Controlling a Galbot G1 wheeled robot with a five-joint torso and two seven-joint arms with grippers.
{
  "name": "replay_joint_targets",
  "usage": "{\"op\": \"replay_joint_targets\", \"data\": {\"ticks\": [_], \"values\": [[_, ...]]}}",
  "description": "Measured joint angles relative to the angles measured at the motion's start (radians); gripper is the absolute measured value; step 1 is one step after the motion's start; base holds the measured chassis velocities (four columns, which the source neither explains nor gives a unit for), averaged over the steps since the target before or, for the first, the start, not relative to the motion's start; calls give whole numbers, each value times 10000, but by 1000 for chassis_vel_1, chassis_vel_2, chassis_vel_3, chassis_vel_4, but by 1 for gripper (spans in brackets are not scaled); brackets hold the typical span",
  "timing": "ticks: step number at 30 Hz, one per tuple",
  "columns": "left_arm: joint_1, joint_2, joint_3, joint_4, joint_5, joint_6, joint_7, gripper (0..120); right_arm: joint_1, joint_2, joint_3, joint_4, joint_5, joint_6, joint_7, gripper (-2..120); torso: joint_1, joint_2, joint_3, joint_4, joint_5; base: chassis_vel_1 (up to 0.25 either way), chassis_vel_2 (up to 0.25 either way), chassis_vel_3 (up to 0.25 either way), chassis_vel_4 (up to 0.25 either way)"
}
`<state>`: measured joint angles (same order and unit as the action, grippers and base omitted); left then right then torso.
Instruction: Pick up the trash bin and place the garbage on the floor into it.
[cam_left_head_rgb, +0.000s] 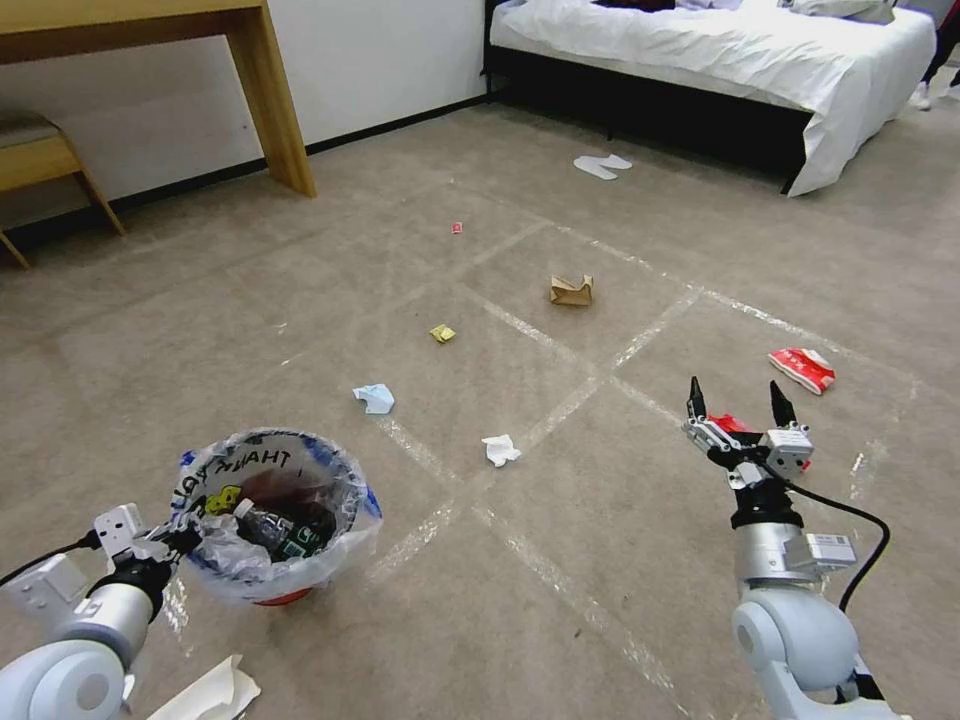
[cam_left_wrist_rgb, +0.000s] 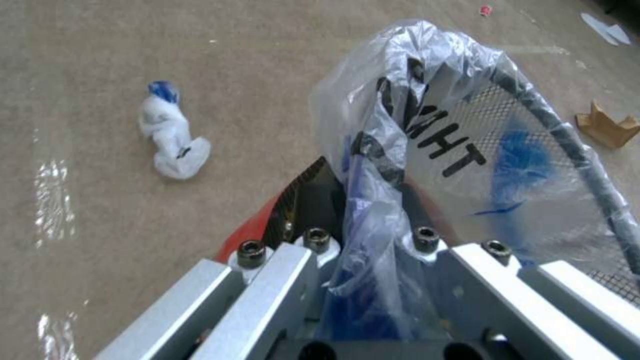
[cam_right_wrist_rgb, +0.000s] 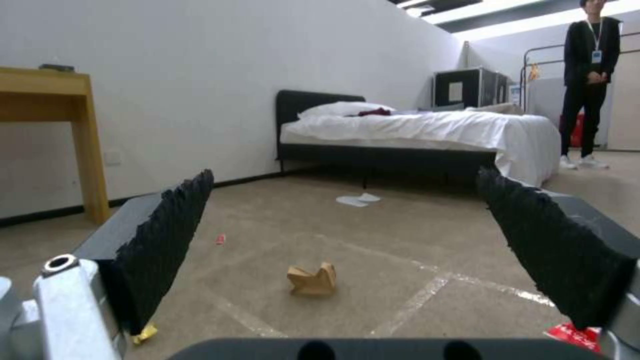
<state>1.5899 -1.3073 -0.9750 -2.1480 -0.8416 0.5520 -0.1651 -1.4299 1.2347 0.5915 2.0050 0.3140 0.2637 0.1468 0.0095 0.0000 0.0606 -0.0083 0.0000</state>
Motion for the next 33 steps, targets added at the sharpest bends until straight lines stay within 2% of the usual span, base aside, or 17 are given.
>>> {"op": "replay_joint_targets", "data": {"ticks": [22,33], "values": [[92,2,-6,-80,-8,1,-16,5,-20,15,-105,-16,-13,5,-5,100,-2,0,-1,-1,0,-87,88,90,-84],[33,79,-25,34,-55,1,-20,5,130,34,-234,-204,43,10,19,100,-2,0,-1,0,-1,-27,33,24,-27]]}}
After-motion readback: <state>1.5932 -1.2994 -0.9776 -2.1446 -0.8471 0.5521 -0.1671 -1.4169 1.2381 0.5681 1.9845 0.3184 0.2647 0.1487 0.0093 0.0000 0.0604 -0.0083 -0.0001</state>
